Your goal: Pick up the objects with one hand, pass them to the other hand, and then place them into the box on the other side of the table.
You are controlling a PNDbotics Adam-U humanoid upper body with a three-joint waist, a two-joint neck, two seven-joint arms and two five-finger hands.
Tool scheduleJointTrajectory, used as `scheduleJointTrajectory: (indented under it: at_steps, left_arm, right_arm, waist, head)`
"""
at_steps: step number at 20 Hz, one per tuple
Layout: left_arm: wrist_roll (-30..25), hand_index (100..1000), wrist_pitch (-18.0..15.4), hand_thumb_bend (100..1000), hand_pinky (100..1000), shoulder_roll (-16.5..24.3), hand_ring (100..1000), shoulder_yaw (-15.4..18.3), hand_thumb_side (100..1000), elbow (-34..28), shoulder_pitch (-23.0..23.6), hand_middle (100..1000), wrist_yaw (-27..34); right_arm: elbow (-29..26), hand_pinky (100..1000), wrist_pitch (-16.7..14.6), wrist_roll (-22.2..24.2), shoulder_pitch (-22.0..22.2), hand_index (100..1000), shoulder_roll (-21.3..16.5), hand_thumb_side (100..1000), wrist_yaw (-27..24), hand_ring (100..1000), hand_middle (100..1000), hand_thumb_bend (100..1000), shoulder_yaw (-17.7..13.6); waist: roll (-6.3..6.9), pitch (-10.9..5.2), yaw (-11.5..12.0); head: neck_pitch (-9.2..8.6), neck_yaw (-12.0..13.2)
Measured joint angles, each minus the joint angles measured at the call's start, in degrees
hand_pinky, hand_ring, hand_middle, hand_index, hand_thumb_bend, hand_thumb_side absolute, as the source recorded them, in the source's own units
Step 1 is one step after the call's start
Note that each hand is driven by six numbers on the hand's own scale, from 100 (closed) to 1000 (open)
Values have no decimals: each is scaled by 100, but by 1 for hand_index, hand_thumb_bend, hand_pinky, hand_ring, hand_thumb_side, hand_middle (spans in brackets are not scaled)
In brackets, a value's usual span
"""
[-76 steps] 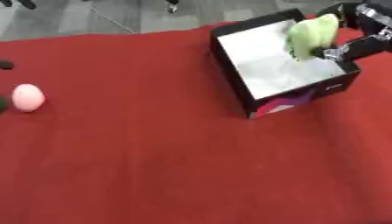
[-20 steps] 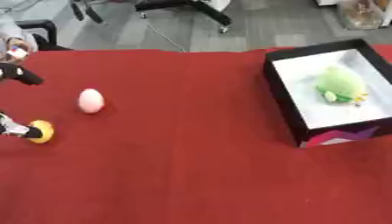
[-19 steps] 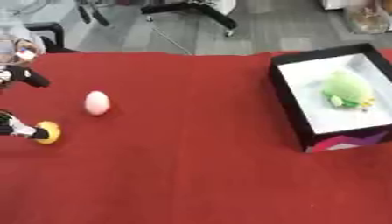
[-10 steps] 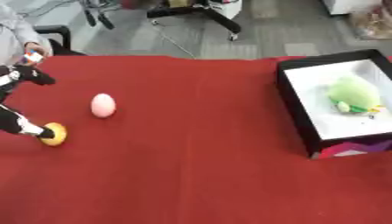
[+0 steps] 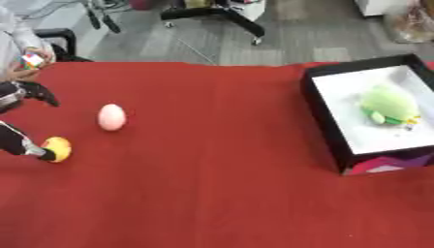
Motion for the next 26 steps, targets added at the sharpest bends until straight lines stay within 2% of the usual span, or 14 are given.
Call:
scheduleJointTrajectory:
  at_steps: [3,7,11,26]
  left_arm:
    - [10,738,7,760,912,-16,867,0,154,56,-18,793,-94]
    - [42,726,30,695,902,-52,869,-2,100,126,-21,791,-214]
    - [80,726,50,658,897,-92,870,-2,100,206,-26,797,-321]
    - [188,749,31,664,867,-213,887,-53,100,364,-150,823,-1001]
  right_arm:
    - [-9,908,7,7,0,898,0,196,13,992,981,532,0]
    - [-27,908,10,8,1,898,0,196,36,992,980,532,0]
    - [-41,908,18,0,3,898,0,196,39,991,980,534,0]
    - [-81,909,24,-4,7,898,1,201,69,995,985,518,19]
  waist:
    - [0,15,-3]
    - [2,30,-11]
    - [2,47,-16]
    - [2,102,-50]
  head:
    - [-3,0]
    - [-16,3]
    - [-52,8]
    - [-107,34]
